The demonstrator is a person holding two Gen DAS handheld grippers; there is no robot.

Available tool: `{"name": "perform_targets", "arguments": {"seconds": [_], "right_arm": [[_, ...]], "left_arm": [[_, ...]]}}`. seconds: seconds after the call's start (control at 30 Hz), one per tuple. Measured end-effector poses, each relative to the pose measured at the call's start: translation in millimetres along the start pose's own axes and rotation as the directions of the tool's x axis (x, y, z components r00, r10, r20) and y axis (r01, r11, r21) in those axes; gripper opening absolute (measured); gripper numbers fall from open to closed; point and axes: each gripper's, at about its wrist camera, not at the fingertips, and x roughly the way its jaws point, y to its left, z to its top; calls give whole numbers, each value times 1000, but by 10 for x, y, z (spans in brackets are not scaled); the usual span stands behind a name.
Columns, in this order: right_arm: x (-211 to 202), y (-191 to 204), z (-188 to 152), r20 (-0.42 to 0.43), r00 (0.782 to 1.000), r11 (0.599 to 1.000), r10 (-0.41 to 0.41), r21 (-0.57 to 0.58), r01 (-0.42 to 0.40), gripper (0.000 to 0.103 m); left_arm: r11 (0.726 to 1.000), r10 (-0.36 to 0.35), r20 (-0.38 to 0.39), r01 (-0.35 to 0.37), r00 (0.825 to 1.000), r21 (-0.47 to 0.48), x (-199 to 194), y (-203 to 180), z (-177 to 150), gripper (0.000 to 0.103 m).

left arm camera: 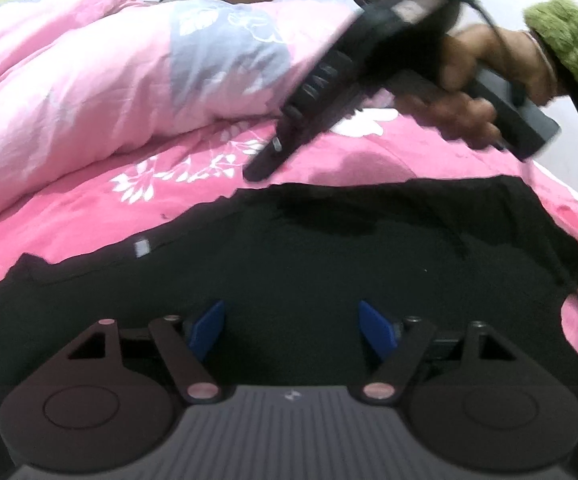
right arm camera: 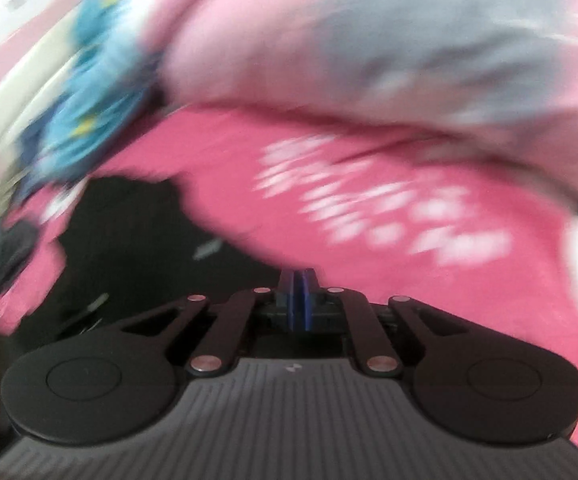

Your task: Fold clothes

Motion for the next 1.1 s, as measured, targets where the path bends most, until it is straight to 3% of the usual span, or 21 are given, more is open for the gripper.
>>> {"name": "perform_targets", "arguments": {"seconds": [0.03, 0.1, 0.17, 0.2, 0.27, 0.37, 0.43, 0.57, 0.63, 0.8, 0.9, 1.03, 1.1], "right_arm": [[72, 52, -12, -28, 1000, 1000, 0, -28, -1, 2], [146, -25, -49, -35, 989, 990, -141, -20, 140, 0], [111, -57, -1, 8, 967, 966, -256, 49, 255, 5], [78, 36, 32, 44, 956, 957, -290, 23, 289, 5], [75, 308, 114, 83, 972, 975, -219, -28, 222, 5], [363, 836, 281, 56, 996, 985, -66, -157, 74, 5], [664, 1131, 387, 25, 1000, 970, 3, -241, 3, 5], [1298, 1466, 580, -53, 995, 953, 86, -288, -97, 5], [1443, 1464, 679, -62, 996, 954, 69, -287, -84, 0], [1236, 1006, 894, 45, 996, 994, -74, -79, 78, 5], [1130, 1168, 920, 17, 1000, 994, -11, -105, 13, 5], [1297, 1449, 847, -67, 998, 985, 21, -172, -32, 3], [1372, 1472, 895, -56, 993, 981, -101, -170, 90, 0]], "left_arm": [[1000, 7, 1, -7, 1000, -8, -36, 34, -1, 76], [1000, 25, 1, -25, 1000, -19, -114, 113, -6, 76], [998, 52, 3, -52, 999, -42, -225, 239, -16, 76], [996, 65, 4, -65, 998, -55, -280, 305, -22, 76], [991, 86, -2, -86, 996, -105, -383, 490, -39, 76], [980, 120, -20, -121, 993, -156, -507, 758, -74, 76], [973, 151, -38, -155, 988, -168, -564, 909, -104, 76], [953, 194, -74, -206, 978, -221, -694, 1226, -177, 76], [945, 212, -93, -229, 973, -233, -748, 1346, -241, 76], [926, 237, -120, -262, 964, -273, -963, 1673, -435, 76], [919, 245, -123, -271, 962, -288, -1149, 1848, -492, 76], [908, 254, -141, -286, 957, -307, -1350, 2072, -570, 76], [899, 263, -159, -302, 952, -317, -1445, 2185, -616, 76]]}}
